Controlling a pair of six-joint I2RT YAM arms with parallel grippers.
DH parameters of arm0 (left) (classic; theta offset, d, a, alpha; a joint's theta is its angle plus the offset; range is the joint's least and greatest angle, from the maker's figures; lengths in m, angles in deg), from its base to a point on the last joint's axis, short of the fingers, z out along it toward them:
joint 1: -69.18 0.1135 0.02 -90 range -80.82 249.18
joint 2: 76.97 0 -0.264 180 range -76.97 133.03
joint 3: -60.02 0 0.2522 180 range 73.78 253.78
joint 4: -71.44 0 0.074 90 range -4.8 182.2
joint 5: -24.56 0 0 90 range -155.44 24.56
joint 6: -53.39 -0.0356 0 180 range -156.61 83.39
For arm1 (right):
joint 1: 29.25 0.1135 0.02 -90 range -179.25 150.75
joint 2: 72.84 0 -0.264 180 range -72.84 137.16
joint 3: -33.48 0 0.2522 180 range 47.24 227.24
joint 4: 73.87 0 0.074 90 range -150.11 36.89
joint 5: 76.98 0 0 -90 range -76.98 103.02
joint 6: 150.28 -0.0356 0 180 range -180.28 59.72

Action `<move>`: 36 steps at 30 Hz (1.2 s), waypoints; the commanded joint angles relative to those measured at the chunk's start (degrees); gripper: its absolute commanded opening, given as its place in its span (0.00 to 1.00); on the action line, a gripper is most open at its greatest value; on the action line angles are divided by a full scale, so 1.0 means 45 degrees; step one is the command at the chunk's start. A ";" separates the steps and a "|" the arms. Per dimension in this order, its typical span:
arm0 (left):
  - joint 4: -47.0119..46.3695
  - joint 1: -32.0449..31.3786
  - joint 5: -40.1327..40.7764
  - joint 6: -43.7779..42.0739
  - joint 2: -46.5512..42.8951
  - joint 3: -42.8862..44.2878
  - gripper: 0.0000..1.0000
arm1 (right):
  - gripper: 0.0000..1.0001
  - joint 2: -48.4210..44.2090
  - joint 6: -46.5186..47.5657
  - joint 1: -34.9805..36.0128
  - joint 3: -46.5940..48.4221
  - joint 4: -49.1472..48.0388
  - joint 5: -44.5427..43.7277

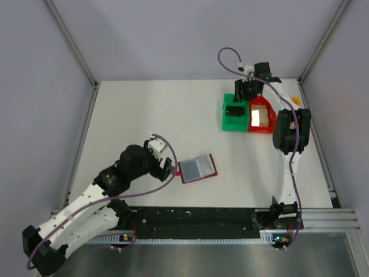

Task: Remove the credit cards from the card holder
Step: Place the credit card in the storage box.

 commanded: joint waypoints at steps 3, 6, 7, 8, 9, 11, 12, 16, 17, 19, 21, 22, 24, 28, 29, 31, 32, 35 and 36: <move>-0.0806 0.0044 0.0400 0.1470 0.0103 0.0379 0.83 | 0.55 -0.1326 0.0525 0.0466 0.0717 -0.0747 -0.2022; -0.1294 0.0043 0.0788 0.2640 0.0551 0.0242 0.84 | 0.63 -0.2341 0.0663 0.0876 0.0503 -0.0747 -0.2551; -0.1451 0.0044 0.1062 0.3244 0.0669 0.0164 0.84 | 0.67 -0.2790 0.0624 0.1013 0.0328 -0.0767 -0.2610; -0.1684 0.0044 0.1258 0.3733 0.0767 0.0067 0.85 | 0.73 -0.3181 0.0489 0.1265 -0.0041 -0.0767 -0.2688; -0.1919 0.0044 0.1743 0.4299 0.0903 -0.0070 0.85 | 0.77 -0.3803 0.0352 0.1442 -0.0412 -0.0786 -0.2747; -0.2504 0.0063 0.2156 0.5724 0.1080 -0.0421 0.85 | 0.85 -0.4762 -0.0097 0.1968 -0.1271 -0.0845 -0.2961; -0.2758 0.0063 0.2468 0.6349 0.1138 -0.0635 0.87 | 0.86 -0.5289 -0.0311 0.2242 -0.1875 -0.0922 -0.3039; -0.3658 0.0238 0.3679 0.8401 0.1217 -0.1533 0.91 | 0.88 -0.7476 -0.1151 0.3997 -0.5095 -0.2013 -0.3936; -0.3717 0.0374 0.3817 0.8812 0.1198 -0.1749 0.92 | 0.88 -0.8062 -0.1385 0.4428 -0.6109 -0.2519 -0.4016; -0.3912 0.0745 0.3877 0.9478 0.1120 -0.2217 0.94 | 0.88 -0.9058 -0.1738 0.5442 -0.7907 -0.3614 -0.4327; -0.3894 0.1078 0.4032 0.9908 0.0866 -0.2570 0.95 | 0.87 -0.9803 -0.1992 0.6341 -0.9336 -0.4163 -0.4913; -0.3758 0.1233 0.4169 1.0046 0.0672 -0.2687 0.96 | 0.85 -1.0096 -0.1993 0.6752 -0.9941 -0.4300 -0.4973; -0.3213 0.1391 0.4345 1.0203 0.0242 -0.2727 0.97 | 0.84 -1.0488 -0.2558 0.7864 -1.1054 -0.4458 -0.5207; -0.2120 0.1430 0.4540 0.9307 -0.0656 -0.2455 0.98 | 0.82 -1.0724 -0.2697 0.9954 -1.2872 -0.5275 -0.5654; -0.1865 0.1430 0.4522 0.9150 -0.0832 -0.2396 0.98 | 0.81 -1.0685 -0.2793 1.0501 -1.3128 -0.5510 -0.5831; -0.1590 0.1411 0.4250 0.8838 -0.1145 -0.2279 0.98 | 0.80 -1.0393 -0.3066 1.1225 -1.3248 -0.5455 -0.6261; -0.1473 0.1430 0.4055 0.8681 -0.1262 -0.2220 0.98 | 0.79 -1.0276 -0.3126 1.1538 -1.3287 -0.5493 -0.6476; -0.1063 0.1430 0.3897 0.8349 -0.1731 -0.2277 0.98 | 0.73 -0.9769 -0.3087 1.2262 -1.3405 -0.6195 -0.6868; -0.0888 0.1430 0.3955 0.8290 -0.1945 -0.2336 0.98 | 0.73 -0.9515 -0.3087 1.2457 -1.3288 -0.6177 -0.7004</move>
